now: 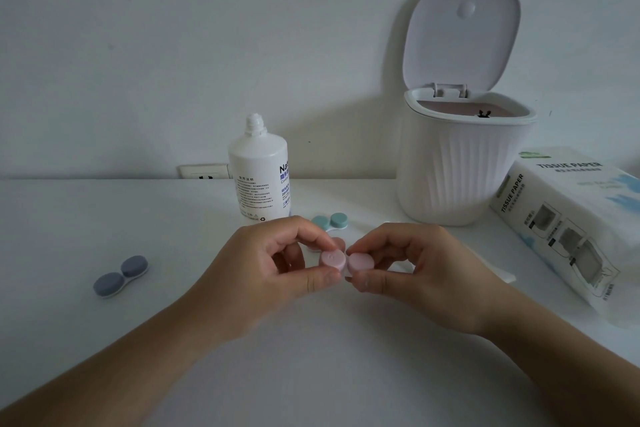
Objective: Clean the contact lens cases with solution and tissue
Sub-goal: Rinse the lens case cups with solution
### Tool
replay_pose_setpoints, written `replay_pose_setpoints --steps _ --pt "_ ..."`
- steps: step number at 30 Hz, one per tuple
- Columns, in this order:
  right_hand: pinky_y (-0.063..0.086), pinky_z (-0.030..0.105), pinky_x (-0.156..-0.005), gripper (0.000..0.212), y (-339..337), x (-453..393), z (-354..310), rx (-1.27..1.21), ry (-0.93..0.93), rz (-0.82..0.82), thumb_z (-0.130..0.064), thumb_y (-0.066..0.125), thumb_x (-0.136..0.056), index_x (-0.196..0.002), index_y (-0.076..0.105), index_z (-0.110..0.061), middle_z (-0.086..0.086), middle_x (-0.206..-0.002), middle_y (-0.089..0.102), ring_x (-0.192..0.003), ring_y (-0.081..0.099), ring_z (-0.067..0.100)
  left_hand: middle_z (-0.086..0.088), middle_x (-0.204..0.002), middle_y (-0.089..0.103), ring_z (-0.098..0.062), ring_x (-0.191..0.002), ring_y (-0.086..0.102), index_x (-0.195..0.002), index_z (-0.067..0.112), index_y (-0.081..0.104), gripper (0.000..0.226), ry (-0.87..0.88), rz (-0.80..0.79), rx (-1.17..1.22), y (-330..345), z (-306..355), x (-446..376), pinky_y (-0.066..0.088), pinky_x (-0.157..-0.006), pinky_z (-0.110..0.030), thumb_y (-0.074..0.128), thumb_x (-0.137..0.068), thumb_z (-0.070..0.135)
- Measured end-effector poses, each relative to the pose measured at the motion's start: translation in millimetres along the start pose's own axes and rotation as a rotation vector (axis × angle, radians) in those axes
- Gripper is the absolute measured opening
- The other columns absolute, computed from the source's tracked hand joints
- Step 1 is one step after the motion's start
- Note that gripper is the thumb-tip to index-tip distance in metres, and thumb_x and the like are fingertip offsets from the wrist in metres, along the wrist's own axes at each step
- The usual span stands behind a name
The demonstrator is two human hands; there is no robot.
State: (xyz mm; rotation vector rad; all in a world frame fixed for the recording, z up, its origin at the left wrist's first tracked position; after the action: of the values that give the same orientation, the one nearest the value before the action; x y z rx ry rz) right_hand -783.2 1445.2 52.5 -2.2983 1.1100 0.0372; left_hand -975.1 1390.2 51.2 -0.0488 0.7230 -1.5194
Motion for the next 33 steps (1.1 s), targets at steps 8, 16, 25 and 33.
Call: replay_pose_setpoints --steps 8,16,25,33 --pt "0.053 0.015 -0.076 0.019 0.4 -0.3 -0.8 -0.032 -0.002 -0.002 -0.020 0.082 -0.082 -0.097 0.074 -0.028 -0.015 -0.094 0.078 -0.078 0.071 0.005 0.021 -0.081 0.071 -0.003 -0.059 0.052 -0.094 0.037 0.075 0.014 0.021 -0.035 -0.003 -0.3 4.4 0.8 0.048 -0.057 -0.025 0.079 -0.081 0.036" --pt "0.054 0.017 -0.077 0.017 0.6 -0.2 -2.5 -0.027 0.004 -0.010 -0.021 0.082 -0.083 -0.097 0.075 -0.025 -0.015 -0.095 0.077 -0.081 0.072 0.006 0.004 -0.104 0.071 -0.012 -0.067 0.058 -0.099 0.029 0.076 0.017 0.135 -0.038 -0.071 1.4 9.8 -0.1 0.047 -0.058 -0.021 0.078 -0.082 0.032" --pt "0.054 0.019 -0.078 0.019 0.3 -0.8 -2.7 -0.041 0.016 0.002 -0.023 0.082 -0.081 -0.096 0.074 -0.030 -0.012 -0.094 0.078 -0.080 0.073 0.010 0.017 -0.074 0.067 -0.007 -0.060 0.059 -0.106 0.038 0.074 0.026 0.021 -0.037 0.016 1.5 8.2 2.4 0.047 -0.058 -0.017 0.071 -0.080 0.041" --pt "0.052 0.015 -0.075 0.018 1.9 -0.5 -3.3 -0.040 0.017 -0.006 -0.020 0.083 -0.080 -0.096 0.075 -0.025 -0.016 -0.094 0.077 -0.077 0.071 0.008 0.014 -0.052 0.043 -0.005 -0.048 0.036 -0.085 0.031 0.066 0.031 -0.013 0.044 -0.121 -4.8 2.1 1.3 0.033 -0.049 -0.017 0.078 -0.069 0.054"
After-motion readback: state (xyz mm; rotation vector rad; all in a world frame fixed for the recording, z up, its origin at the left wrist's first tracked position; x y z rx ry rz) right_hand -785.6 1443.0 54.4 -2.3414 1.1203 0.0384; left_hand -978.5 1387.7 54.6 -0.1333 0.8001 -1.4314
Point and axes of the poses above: each hand's wrist, its own x-axis away from the middle knuckle, its own y-axis out of the palm, z = x × y, the point moved 5 cm from there along -x, towards the middle knuckle
